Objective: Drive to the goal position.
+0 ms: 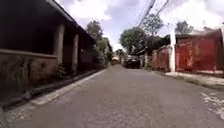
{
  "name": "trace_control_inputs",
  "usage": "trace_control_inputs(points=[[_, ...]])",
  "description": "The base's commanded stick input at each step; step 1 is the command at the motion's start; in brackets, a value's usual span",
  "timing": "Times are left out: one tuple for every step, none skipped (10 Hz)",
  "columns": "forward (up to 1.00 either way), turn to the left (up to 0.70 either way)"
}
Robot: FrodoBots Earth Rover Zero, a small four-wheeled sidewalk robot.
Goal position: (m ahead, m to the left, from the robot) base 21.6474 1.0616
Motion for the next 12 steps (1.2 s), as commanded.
trace_control_inputs(points=[[0.7,0.0],[0.7,0.0],[0.7,0.0],[0.7,0.0],[0.7,0.0],[0.7,0.0],[0.7,0.0],[0.7,0.0],[0.7,0.0],[0.7,0.0],[0.7,0.0],[0.7,0.0]])
